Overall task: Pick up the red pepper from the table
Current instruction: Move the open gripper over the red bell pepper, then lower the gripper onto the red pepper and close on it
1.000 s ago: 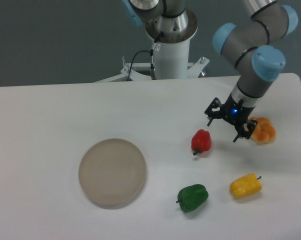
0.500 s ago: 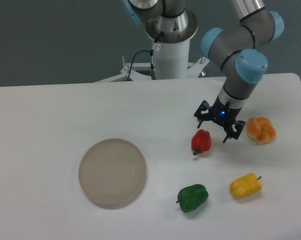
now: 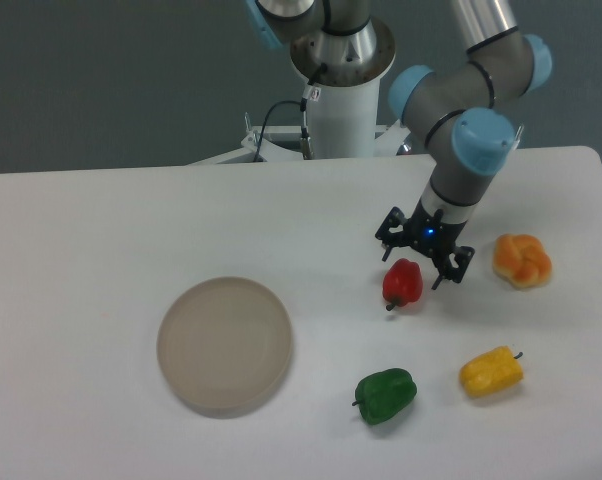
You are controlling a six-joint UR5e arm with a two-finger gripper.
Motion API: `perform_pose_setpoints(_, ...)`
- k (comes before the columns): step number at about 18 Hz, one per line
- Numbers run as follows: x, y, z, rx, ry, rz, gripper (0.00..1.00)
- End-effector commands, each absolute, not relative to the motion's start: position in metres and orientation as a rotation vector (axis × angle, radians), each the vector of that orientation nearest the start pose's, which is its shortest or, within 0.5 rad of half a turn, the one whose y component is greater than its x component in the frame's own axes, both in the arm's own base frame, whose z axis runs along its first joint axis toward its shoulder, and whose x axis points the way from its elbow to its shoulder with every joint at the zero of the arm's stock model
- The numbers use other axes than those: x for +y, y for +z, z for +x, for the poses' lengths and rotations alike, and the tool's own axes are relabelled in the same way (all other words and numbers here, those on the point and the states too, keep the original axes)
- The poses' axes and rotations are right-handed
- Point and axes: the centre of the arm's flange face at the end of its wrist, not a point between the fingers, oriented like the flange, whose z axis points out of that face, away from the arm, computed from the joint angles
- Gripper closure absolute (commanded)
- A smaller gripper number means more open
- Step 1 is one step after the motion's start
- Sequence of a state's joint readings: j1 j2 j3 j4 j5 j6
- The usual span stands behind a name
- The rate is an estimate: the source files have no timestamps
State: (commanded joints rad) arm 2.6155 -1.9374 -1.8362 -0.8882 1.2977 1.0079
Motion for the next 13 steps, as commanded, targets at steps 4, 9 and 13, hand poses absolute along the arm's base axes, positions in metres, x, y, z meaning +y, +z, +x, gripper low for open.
perform_pose_setpoints(4,0.428,0.233,-0.419,-0.042,-0.138,-2.878,0.0)
perform_pose_setpoints(9,0.43,0.232,-0.427,-0.045,-0.124,-2.875,0.0)
perform_pose_setpoints(13,0.43,0.226,-0.427,-0.042,-0.135,-2.879,0.0)
